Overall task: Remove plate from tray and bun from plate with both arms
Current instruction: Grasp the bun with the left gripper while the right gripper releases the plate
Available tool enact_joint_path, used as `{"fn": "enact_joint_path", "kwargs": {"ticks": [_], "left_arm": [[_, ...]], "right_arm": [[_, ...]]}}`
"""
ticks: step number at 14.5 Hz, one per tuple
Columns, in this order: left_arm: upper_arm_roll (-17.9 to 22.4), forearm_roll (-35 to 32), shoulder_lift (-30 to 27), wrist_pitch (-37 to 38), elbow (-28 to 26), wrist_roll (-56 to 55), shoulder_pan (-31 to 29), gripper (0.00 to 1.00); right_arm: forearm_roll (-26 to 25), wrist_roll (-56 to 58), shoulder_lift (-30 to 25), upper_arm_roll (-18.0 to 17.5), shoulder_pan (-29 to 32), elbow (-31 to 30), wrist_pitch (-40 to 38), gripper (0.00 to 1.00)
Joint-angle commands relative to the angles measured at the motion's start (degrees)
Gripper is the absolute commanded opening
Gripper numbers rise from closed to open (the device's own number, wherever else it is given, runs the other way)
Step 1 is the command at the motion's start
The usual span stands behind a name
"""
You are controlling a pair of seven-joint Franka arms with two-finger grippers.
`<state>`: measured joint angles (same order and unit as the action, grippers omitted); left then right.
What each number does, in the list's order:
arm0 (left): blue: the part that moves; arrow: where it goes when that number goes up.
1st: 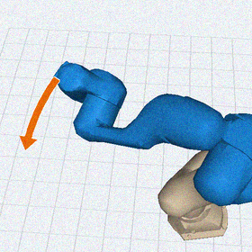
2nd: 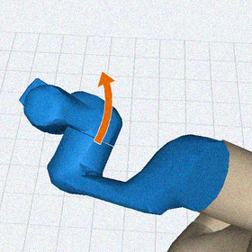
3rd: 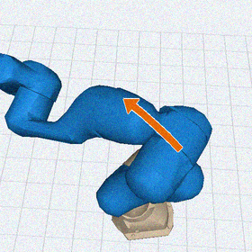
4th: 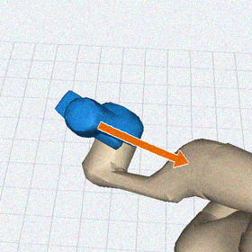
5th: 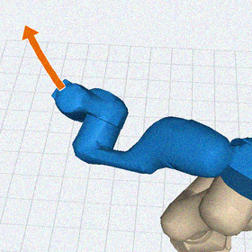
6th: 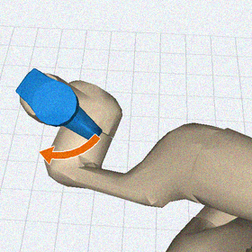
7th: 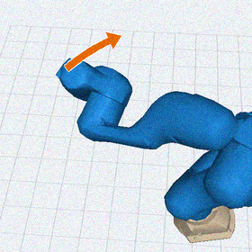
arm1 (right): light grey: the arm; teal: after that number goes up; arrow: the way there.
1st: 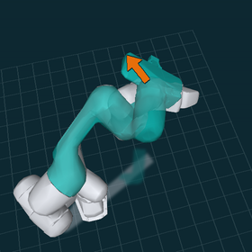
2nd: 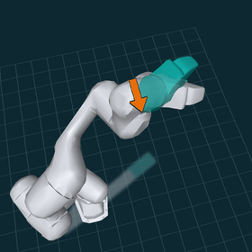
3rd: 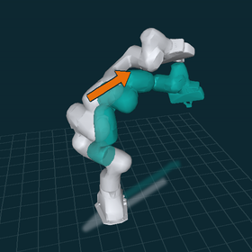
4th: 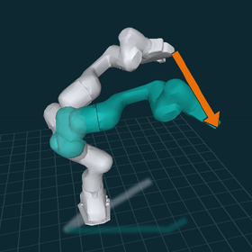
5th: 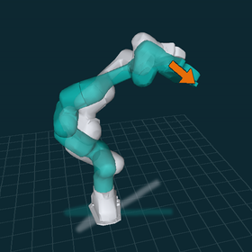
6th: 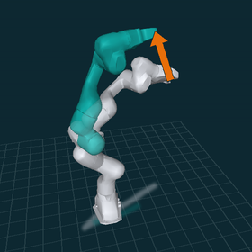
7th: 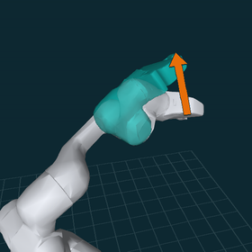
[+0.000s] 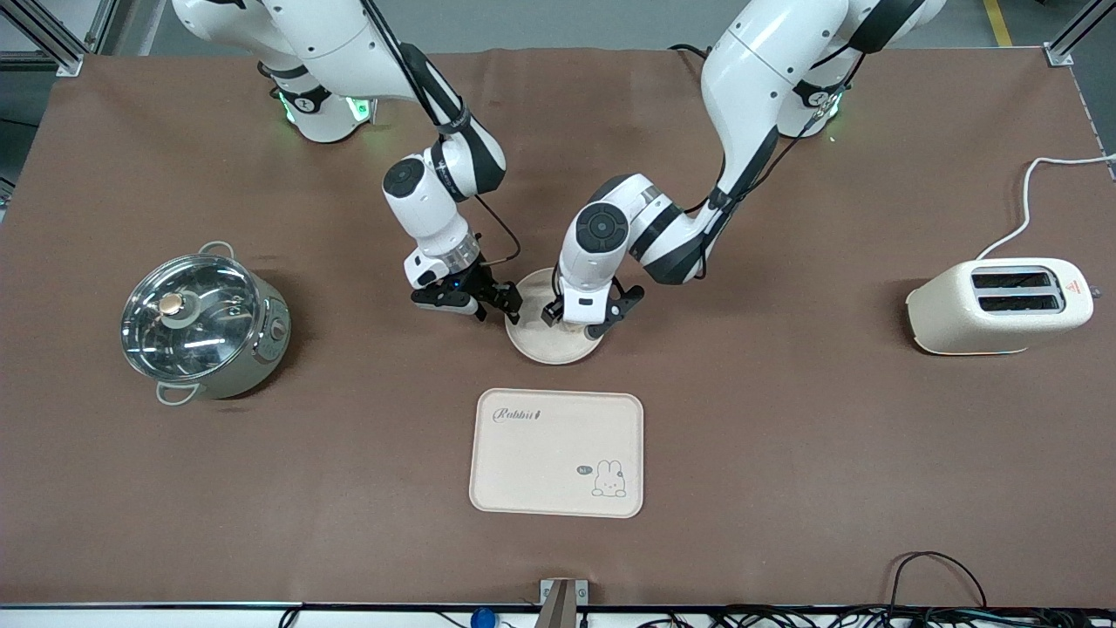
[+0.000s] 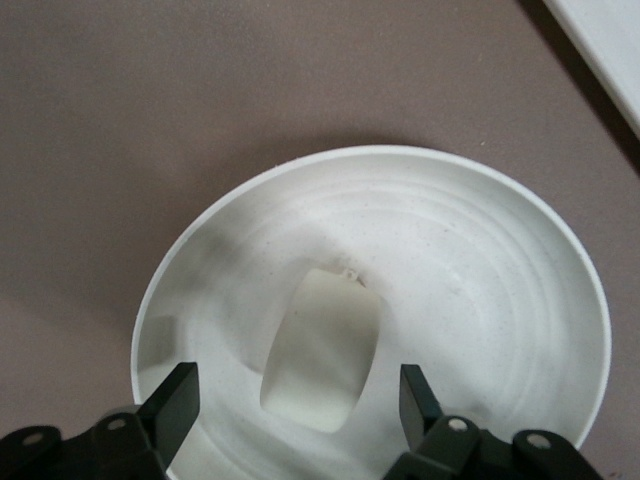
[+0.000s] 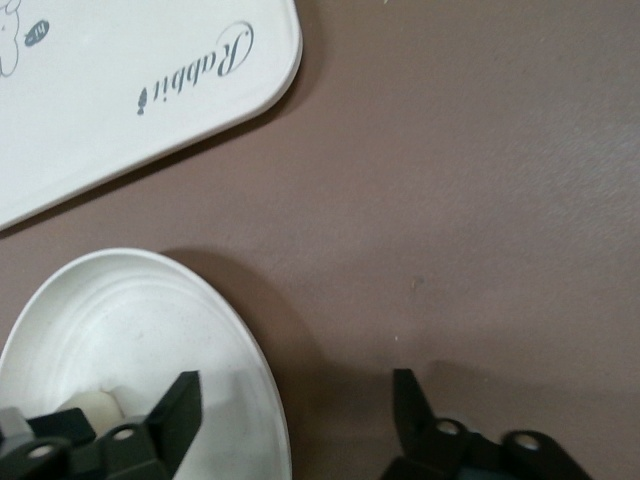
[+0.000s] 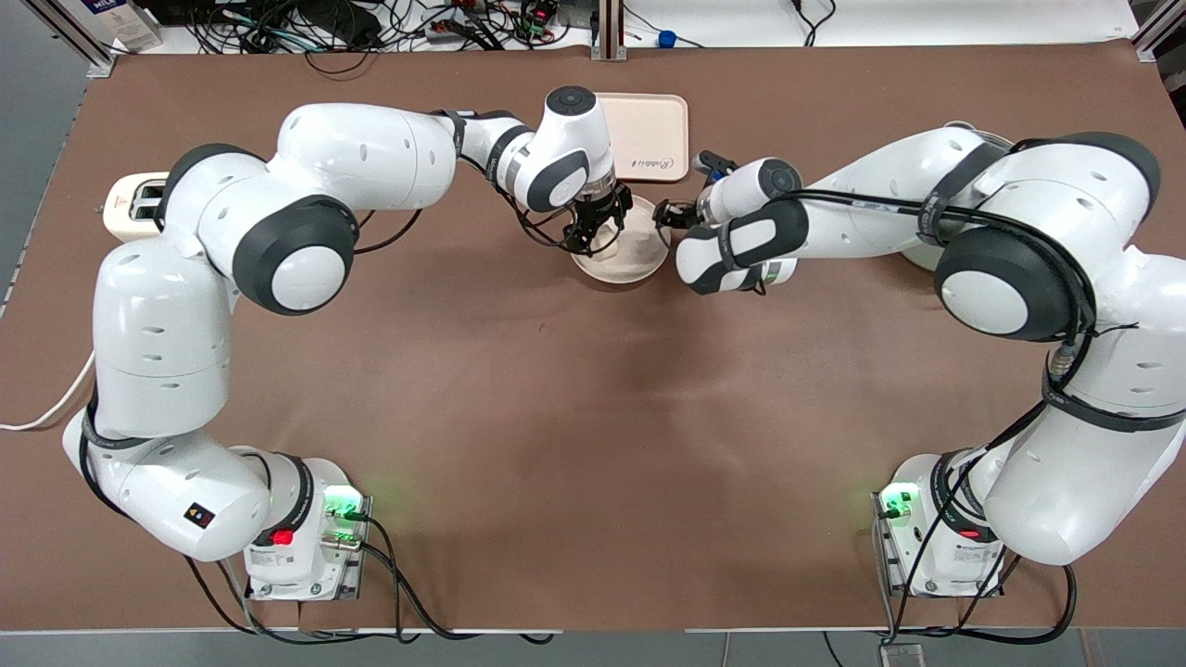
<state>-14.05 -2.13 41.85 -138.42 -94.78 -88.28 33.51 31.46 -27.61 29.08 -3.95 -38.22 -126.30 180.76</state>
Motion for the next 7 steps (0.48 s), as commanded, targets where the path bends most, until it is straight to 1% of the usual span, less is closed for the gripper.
{"fn": "enact_joint_path", "kwargs": {"ticks": [1, 3, 5, 6, 7], "left_arm": [[0.60, -0.86, 0.86, -3.07, 0.21, -1.20, 0.41, 0.69], [0.78, -0.86, 1.57, -4.66, 0.30, -1.28, 0.41, 0.57], [0.78, -0.86, 2.71, -5.02, 1.52, -1.20, 0.33, 0.37], [0.86, -0.77, 2.80, -5.02, 1.53, -1.28, 0.33, 0.28], [0.95, -0.68, 2.54, -5.02, 1.62, -1.28, -0.02, 0.20]], "right_arm": [[1.15, 2.37, -6.48, -0.36, 2.97, -1.14, -9.69, 1.00], [1.15, 7.19, -9.38, -0.27, 5.69, -1.14, -15.84, 1.00], [0.98, 8.71, -13.76, 0.16, 7.62, -1.23, -24.01, 1.00], [0.45, 8.71, -16.31, 0.95, 8.33, -1.40, -27.79, 1.00], [0.10, 8.45, -18.94, 1.91, 9.03, -2.10, -31.83, 1.00]]}}
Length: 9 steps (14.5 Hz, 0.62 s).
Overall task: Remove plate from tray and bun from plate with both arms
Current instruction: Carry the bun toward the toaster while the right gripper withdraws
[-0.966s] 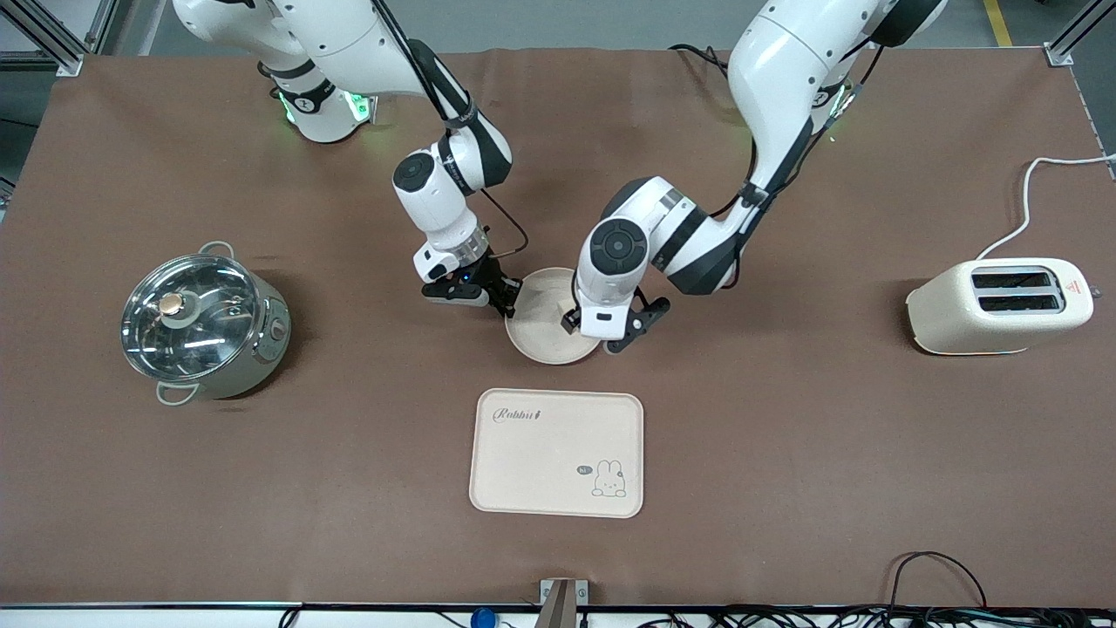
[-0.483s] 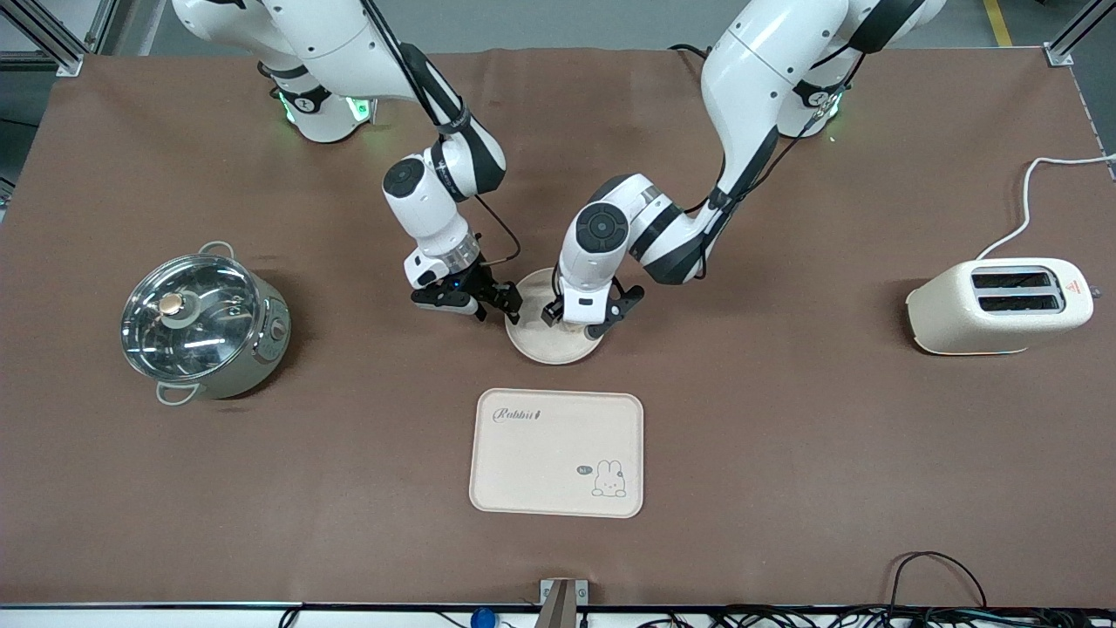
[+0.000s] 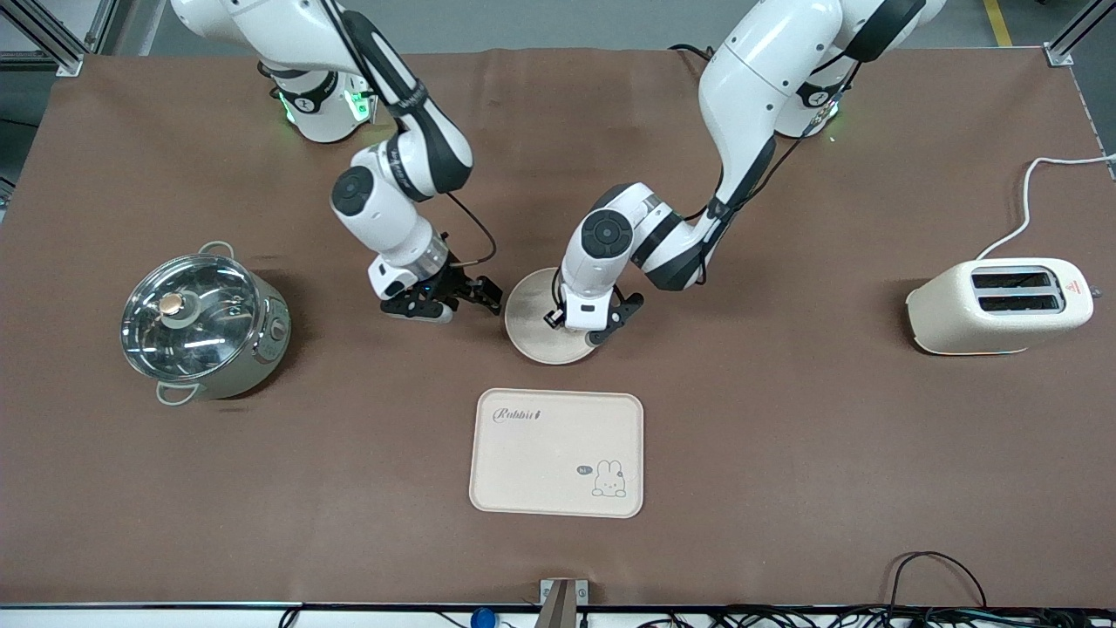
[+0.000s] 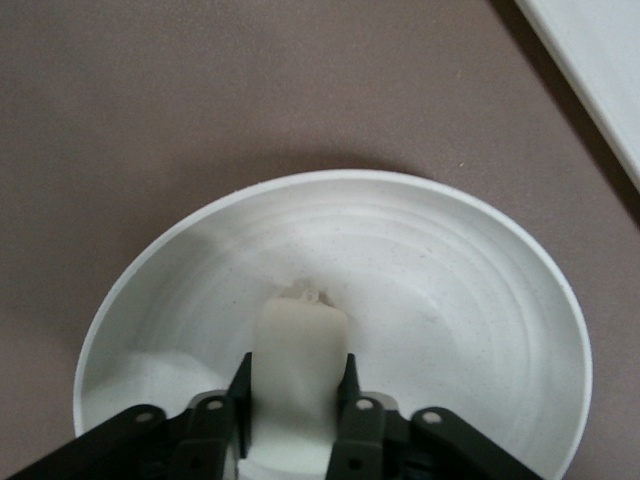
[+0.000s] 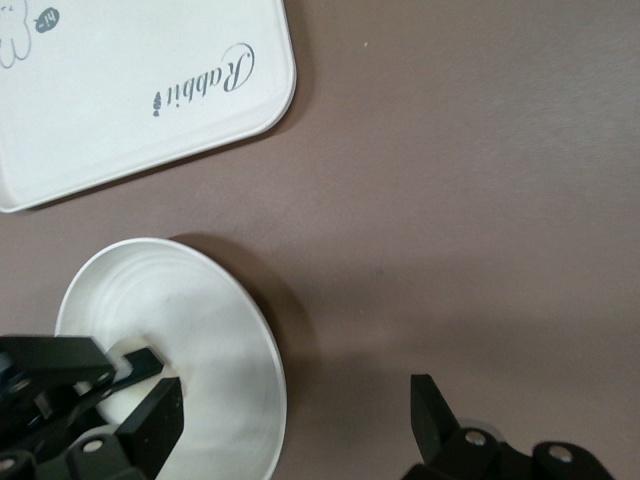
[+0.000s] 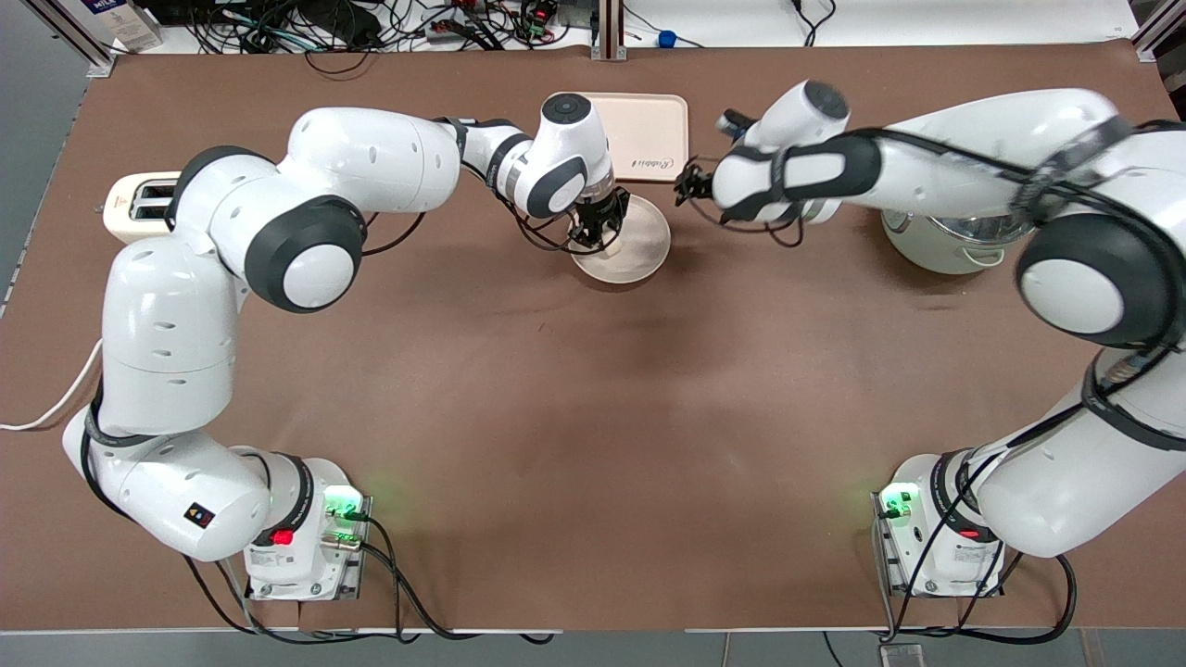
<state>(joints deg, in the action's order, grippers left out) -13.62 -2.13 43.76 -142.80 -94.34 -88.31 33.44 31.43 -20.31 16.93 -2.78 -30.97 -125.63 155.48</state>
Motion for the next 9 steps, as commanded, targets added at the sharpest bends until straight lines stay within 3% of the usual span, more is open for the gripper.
{"fn": "enact_joint_path", "kwargs": {"ticks": [1, 2, 5, 9], "left_arm": [[0.53, -0.68, 0.19, -0.46, 1.61, -1.34, -0.22, 0.14], [0.53, -0.77, -0.34, 0.41, 2.66, -1.78, -0.40, 0.09], [1.05, -0.86, -6.64, 9.35, 3.55, -2.04, -3.46, 0.07], [1.14, -2.16, -10.19, 17.02, 1.97, 1.62, -15.65, 0.07]], "right_arm": [[-0.49, 1.15, -9.78, 2.15, 3.09, -3.91, -10.16, 1.00], [-2.06, 1.24, -11.99, 3.21, 5.11, -4.01, -13.94, 1.00], [-13.38, 0.89, -16.83, 3.39, 12.49, 1.15, -29.65, 1.00], [-22.79, 0.18, -18.25, 3.39, 21.28, 21.07, -57.34, 1.00]]}}
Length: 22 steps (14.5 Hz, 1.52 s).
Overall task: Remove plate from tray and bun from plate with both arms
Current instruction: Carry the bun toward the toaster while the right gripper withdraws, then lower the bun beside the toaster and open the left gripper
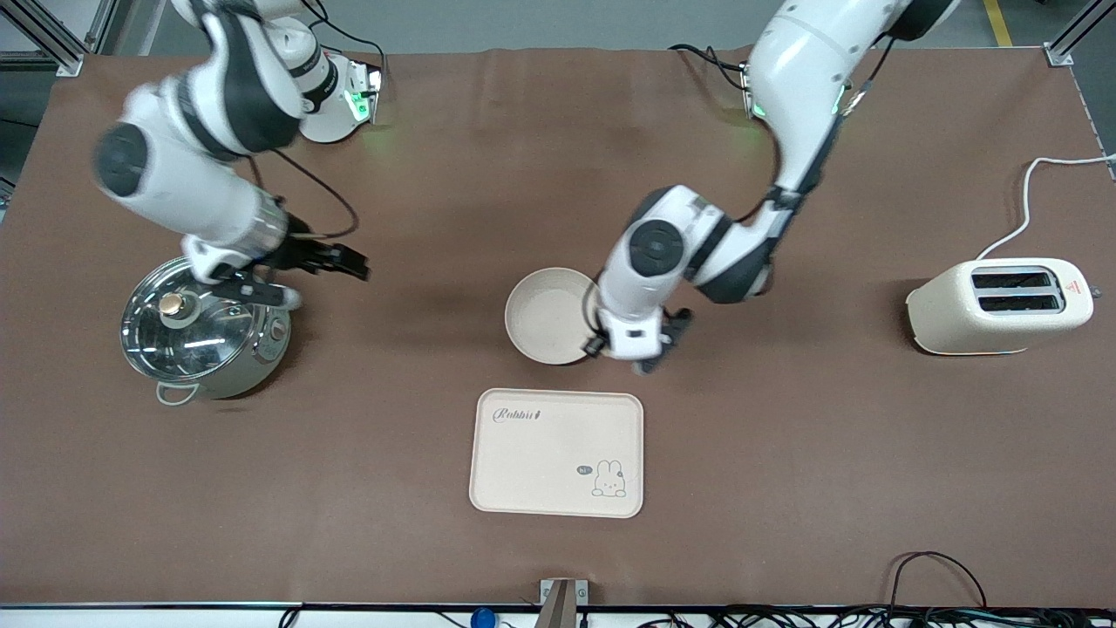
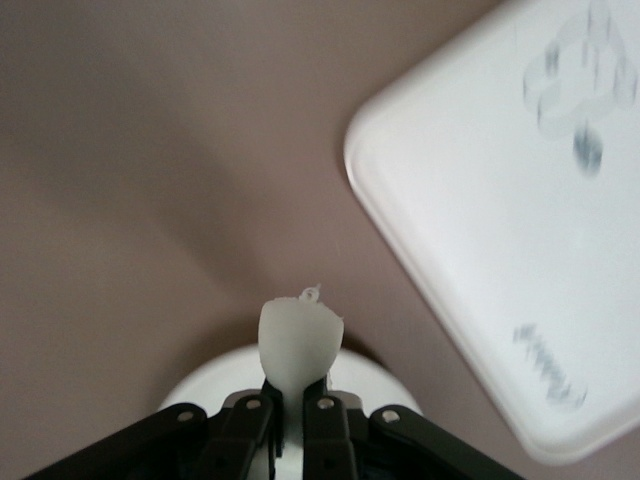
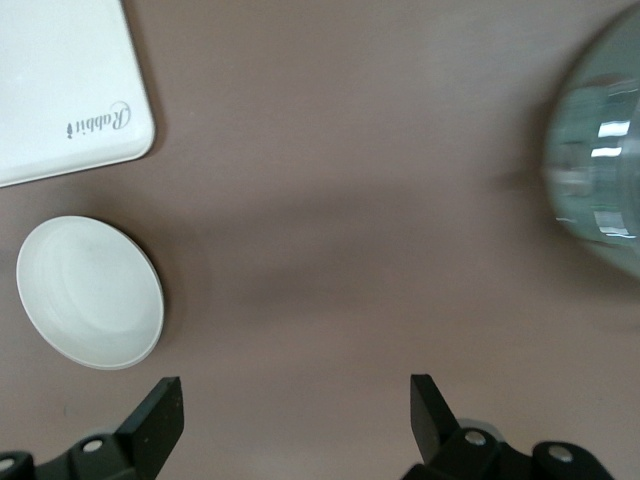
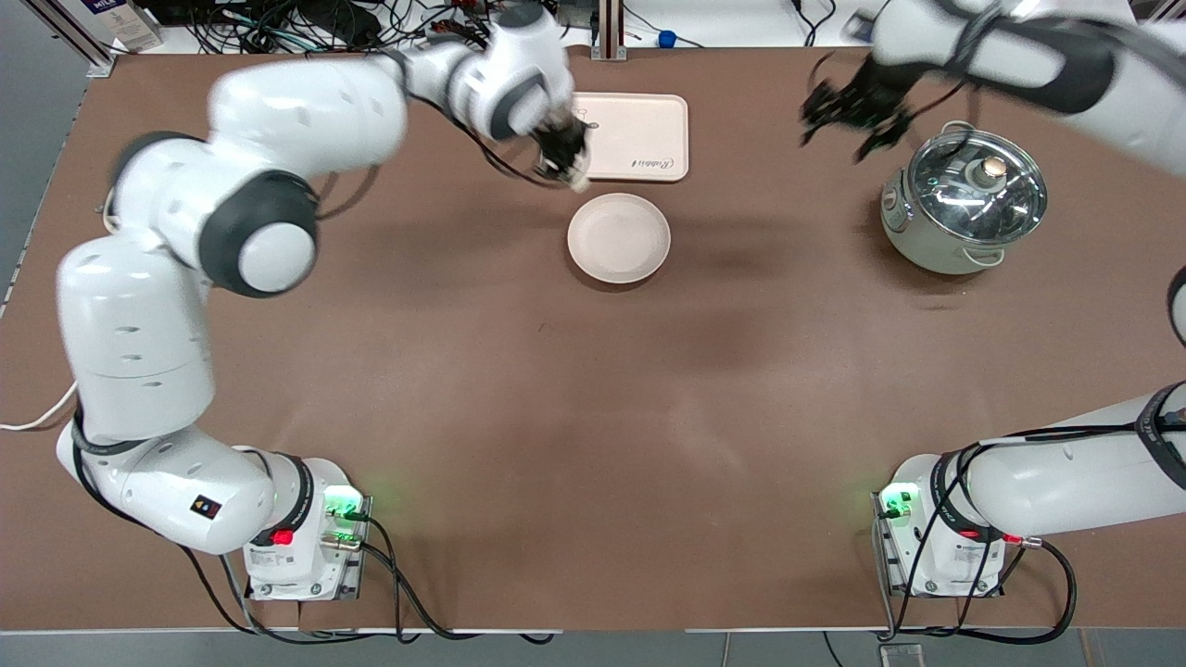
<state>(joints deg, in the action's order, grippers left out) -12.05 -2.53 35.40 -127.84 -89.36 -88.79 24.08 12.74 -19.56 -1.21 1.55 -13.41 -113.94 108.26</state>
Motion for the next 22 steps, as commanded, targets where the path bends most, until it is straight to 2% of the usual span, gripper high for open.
{"fn": "enact_joint_path", "kwargs": {"ticks": [1, 3, 6, 9, 10, 12, 13, 15, 17, 19, 22], "left_arm": [[-0.78, -3.51, -1.82, 2.33, -3.97, 5.70, -10.76, 0.07], [-0.96, -3.88, -1.04, 2.08, -6.17, 14.04, -16.50, 0.08], [-0.87, -4.15, 2.03, -0.64, -6.53, 21.44, -23.09, 0.09], [-0.96, -4.15, 5.55, -3.81, -6.53, 30.67, -28.03, 0.21], [-0.96, -4.15, 5.73, -3.82, -6.53, 31.39, -28.21, 0.37], [-0.96, -4.15, 5.56, -3.47, -6.44, 32.36, -28.21, 0.84], [-1.13, -4.06, 5.21, -3.29, -6.18, 32.54, -28.21, 1.00], [-2.62, -4.06, 2.76, -1.46, -5.39, 32.71, -27.95, 1.00], [-3.15, -3.88, -2.32, 6.77, -2.94, 34.29, -28.20, 1.00], [-3.77, -3.27, -7.60, 15.57, 0.65, 41.37, -28.56, 1.00], [-3.77, -1.34, -16.20, 22.71, 2.35, 49.30, -29.87, 1.00]], "right_arm": [[-6.82, -0.65, -0.28, -0.94, 4.88, 13.18, -14.09, 1.00], [-11.05, -0.66, -2.55, 0.02, 5.85, 16.29, -17.38, 1.00], [-13.52, 1.35, -3.09, 1.61, 7.34, 19.36, -16.94, 1.00], [-13.88, 10.21, -3.00, 1.79, 9.89, 21.83, -17.73, 1.00], [-13.88, 13.20, -3.27, 1.79, 11.20, 22.00, -19.30, 1.00], [-13.88, 17.35, -3.35, 1.53, 13.32, 23.14, -20.98, 1.00], [-13.88, 17.71, -3.36, 1.35, 13.67, 23.58, -21.68, 1.00], [-13.62, 19.12, -3.44, 0.48, 13.85, 23.67, -22.21, 1.00], [-13.61, 18.51, -3.44, -2.50, 14.12, 26.30, -24.40, 1.00], [-13.61, 18.33, -3.53, -4.53, 15.08, 26.49, -26.16, 1.00], [-13.61, 18.59, -3.53, -4.63, 15.00, 26.58, -26.70, 1.00]]}}
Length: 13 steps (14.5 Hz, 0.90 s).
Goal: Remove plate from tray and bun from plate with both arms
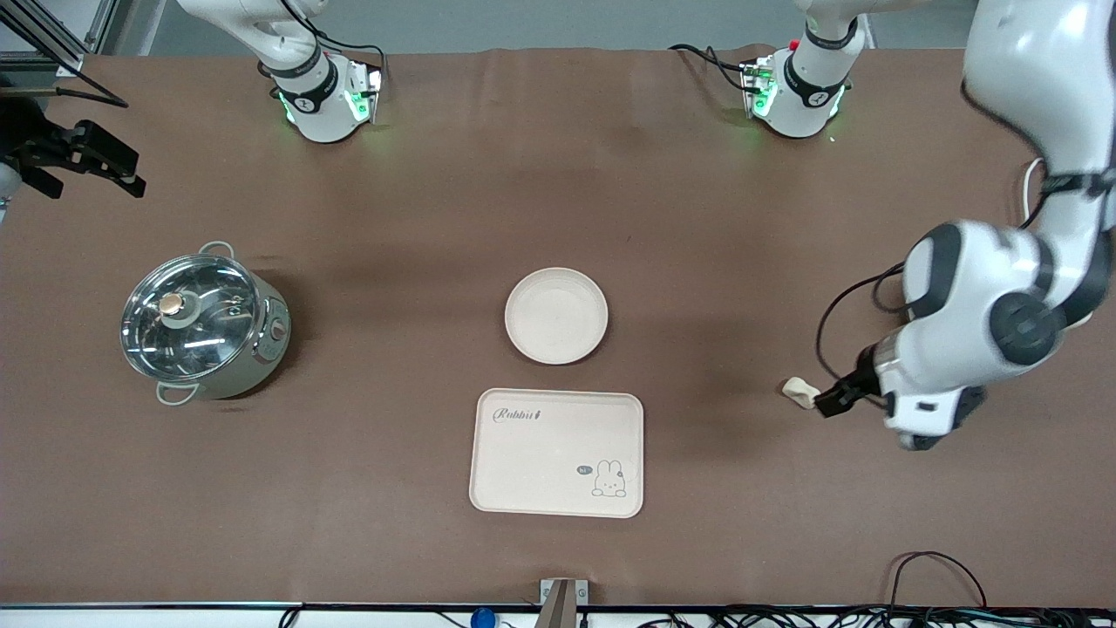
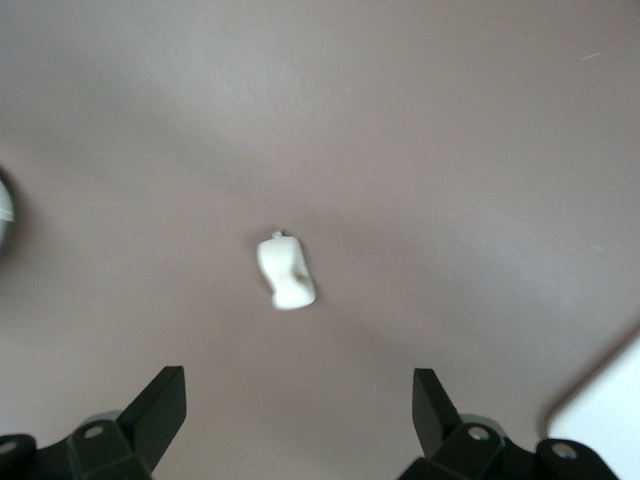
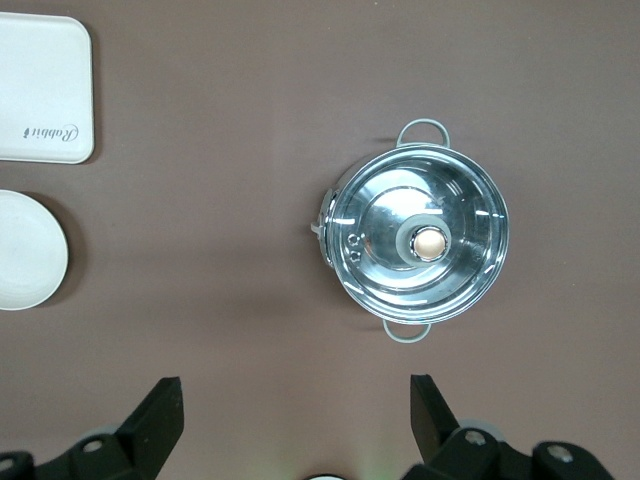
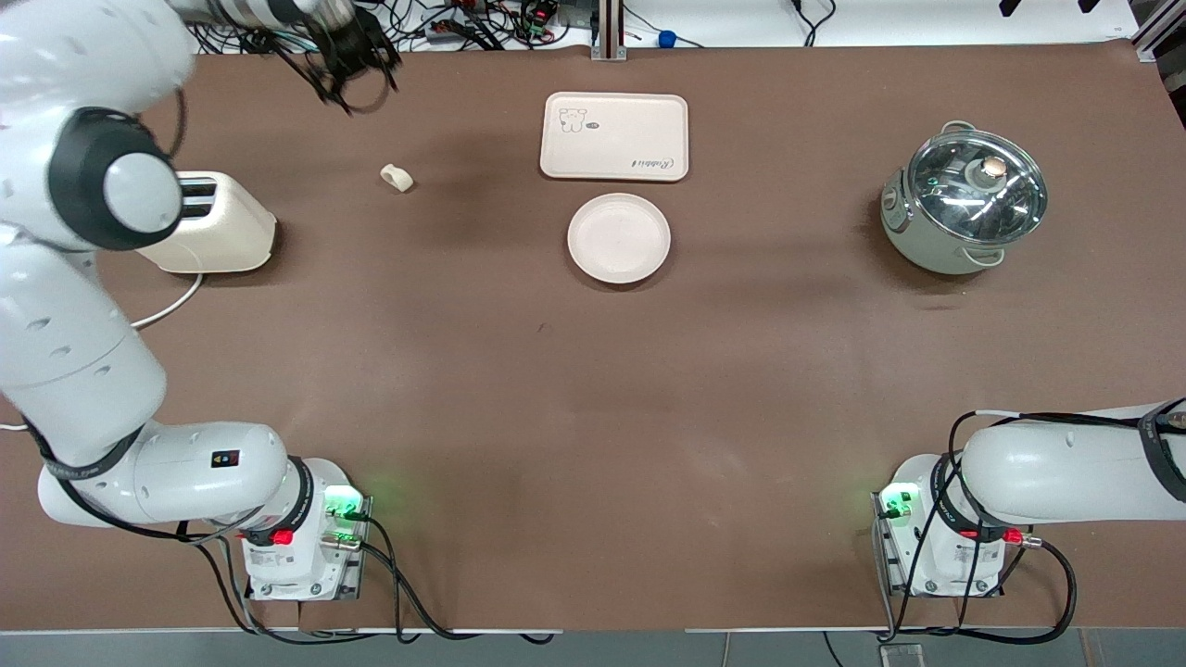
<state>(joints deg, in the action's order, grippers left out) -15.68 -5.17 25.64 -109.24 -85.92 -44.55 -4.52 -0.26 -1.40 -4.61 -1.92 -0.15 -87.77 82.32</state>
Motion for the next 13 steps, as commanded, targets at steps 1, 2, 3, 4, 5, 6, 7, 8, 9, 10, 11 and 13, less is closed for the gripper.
{"fn": "enact_joint_path", "kwargs": {"ticks": [1, 2, 3, 4, 5, 6, 7, 8, 9, 10, 11, 13], "left_arm": [[-0.05, 1.21, -9.52, 6.64, -0.92, 8.05, -1.37, 1.00], [0.12, 1.30, -12.25, 9.36, -0.57, 11.64, -1.37, 1.00], [0.39, 1.30, -15.41, 12.00, -0.57, 15.68, -1.37, 1.00], [0.47, 1.39, -17.88, 13.94, -0.57, 19.12, -1.46, 1.00], [0.74, 1.39, -20.08, 15.96, -0.57, 23.15, -1.46, 1.00], [1.70, 1.56, -21.93, 17.03, -0.91, 27.02, -1.63, 1.00], [2.32, 1.65, -24.21, 17.39, -1.96, 30.54, -1.55, 1.00], [2.93, 2.18, -25.97, 17.48, -3.89, 32.84, -1.63, 1.00], [4.94, 3.75, -29.30, 17.91, -6.43, 35.99, -1.28, 1.00], [7.22, 4.72, -32.11, 18.27, -9.33, 39.24, -0.15, 1.00], [8.55, 4.99, -34.67, 18.88, -11.44, 41.80, 0.91, 1.00], [8.83, 4.91, -38.19, 21.42, -14.27, 42.62, 2.32, 1.00]], "right_arm": [[-0.62, 0.43, -0.14, -1.16, 1.73, 0.40, -0.67, 1.00], [-0.62, 0.52, -0.14, -1.07, 1.73, 0.40, -0.59, 1.00], [-0.54, 0.52, -0.14, -0.99, 1.82, 0.40, -0.32, 1.00], [-0.36, 0.43, -0.14, -0.81, 1.91, 0.40, -0.06, 1.00], [-0.10, 0.43, -0.05, -0.81, 1.91, 0.40, 0.12, 1.00], [-0.09, 0.25, -0.05, -0.90, 1.82, 0.40, 0.12, 1.00], [-0.09, 0.25, -0.05, -1.07, 1.65, 0.40, 0.29, 1.00], [-0.01, 0.25, -0.05, -1.07, 1.65, 0.40, 0.64, 1.00], [-0.01, 0.17, -0.05, -1.07, 1.65, 0.40, 0.65, 1.00], [-0.01, 0.25, 0.04, -1.07, 1.65, 0.40, 0.73, 1.00], [-0.01, 0.25, 0.13, -1.07, 1.65, 0.40, 1.17, 1.00], [-0.01, 0.25, 0.13, -1.07, 1.56, 0.14, 0.91, 1.00]]}}
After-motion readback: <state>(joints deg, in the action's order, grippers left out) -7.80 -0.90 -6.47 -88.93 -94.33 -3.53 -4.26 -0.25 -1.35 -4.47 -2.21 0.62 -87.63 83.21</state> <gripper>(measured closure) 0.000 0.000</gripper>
